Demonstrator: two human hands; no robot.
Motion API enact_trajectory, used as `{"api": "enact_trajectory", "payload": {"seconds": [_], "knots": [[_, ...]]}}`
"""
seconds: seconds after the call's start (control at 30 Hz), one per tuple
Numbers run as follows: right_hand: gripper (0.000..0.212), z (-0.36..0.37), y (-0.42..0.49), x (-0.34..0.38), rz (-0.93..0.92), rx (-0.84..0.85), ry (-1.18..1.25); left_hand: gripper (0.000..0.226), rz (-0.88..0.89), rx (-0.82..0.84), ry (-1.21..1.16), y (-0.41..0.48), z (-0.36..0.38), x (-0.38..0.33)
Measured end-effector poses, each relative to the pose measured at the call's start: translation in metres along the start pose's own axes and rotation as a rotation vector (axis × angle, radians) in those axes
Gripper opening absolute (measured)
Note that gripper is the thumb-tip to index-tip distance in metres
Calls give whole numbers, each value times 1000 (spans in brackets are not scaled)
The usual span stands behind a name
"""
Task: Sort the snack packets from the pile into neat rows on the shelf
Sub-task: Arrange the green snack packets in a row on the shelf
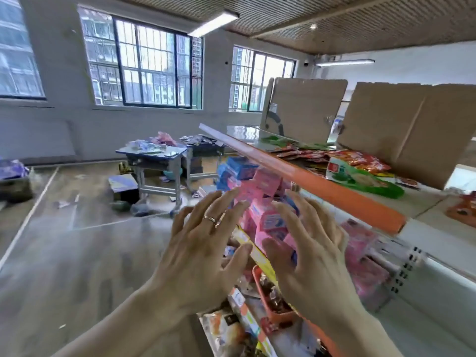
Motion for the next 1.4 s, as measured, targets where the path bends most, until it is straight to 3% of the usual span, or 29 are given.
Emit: {"api": "enact_trajectory", "payload": {"seconds": [0.27,0.6,0.83,1.1,1.4], "knots": [[53,100,52,-9,-27,45,123,57,-69,49,161,27,45,85],[51,175,134,-16,-106,-19,262,59,-143,23,305,88,70,154],[57,230,152,-5,-146,36,309,59,-197,142,414,80,89,201],[56,290,166,7,-169,54,312,57,-267,106,368,76,111,258],[56,370,206,40,-115,44,232,58,-217,99,264,98,135,362]]}}
Point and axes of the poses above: each hand's wrist, its own y-axis towards the middle knuckle, its own z-axis out of the palm, x = y × z, the point moved 10 cm from there along y, towards the middle knuckle, and after that the axes turned 11 degrees about -x, right-handed, at the moved point
